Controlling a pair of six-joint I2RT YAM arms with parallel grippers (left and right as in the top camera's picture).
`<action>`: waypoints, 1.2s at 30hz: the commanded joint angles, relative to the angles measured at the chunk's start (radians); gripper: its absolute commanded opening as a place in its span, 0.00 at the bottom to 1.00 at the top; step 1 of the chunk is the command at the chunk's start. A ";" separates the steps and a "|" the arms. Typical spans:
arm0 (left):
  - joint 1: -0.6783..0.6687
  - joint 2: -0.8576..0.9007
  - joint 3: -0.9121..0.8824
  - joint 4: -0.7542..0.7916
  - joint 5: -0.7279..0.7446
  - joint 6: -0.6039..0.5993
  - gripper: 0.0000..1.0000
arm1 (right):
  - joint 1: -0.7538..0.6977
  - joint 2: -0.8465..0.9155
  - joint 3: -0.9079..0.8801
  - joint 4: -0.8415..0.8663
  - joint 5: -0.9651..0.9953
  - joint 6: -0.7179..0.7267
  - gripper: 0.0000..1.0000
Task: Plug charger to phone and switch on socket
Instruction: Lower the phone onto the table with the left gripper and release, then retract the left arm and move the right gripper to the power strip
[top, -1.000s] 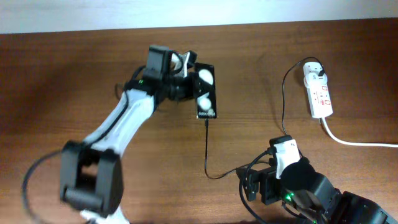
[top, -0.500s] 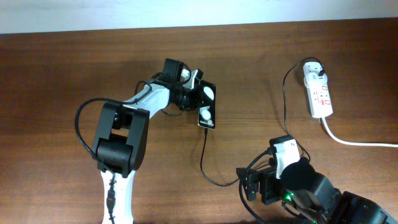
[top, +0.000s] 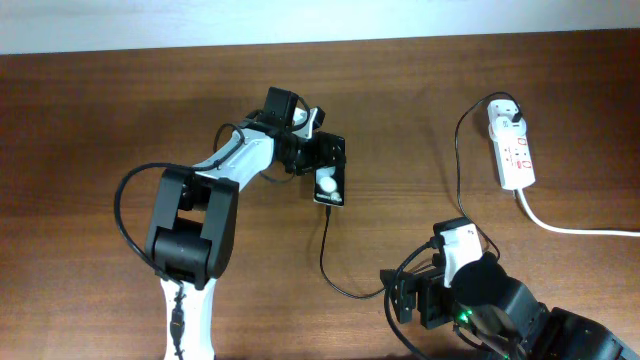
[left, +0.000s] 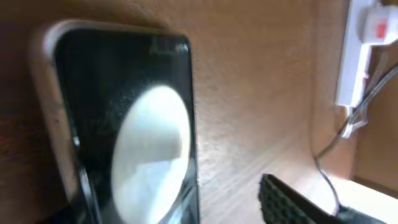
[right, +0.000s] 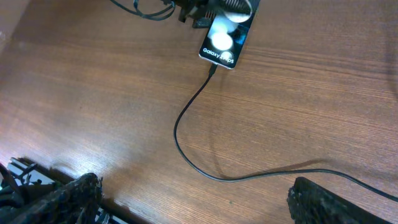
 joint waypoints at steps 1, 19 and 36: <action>0.011 0.056 -0.035 -0.029 -0.158 0.016 0.99 | -0.004 -0.003 0.007 0.000 0.013 0.002 0.99; 0.015 -0.296 -0.035 -0.322 -0.530 0.047 0.99 | -0.004 -0.003 0.007 0.000 0.013 0.002 0.99; 0.015 -0.956 -0.035 -0.744 -0.783 0.031 0.99 | -0.004 -0.003 0.007 0.006 0.012 0.002 0.99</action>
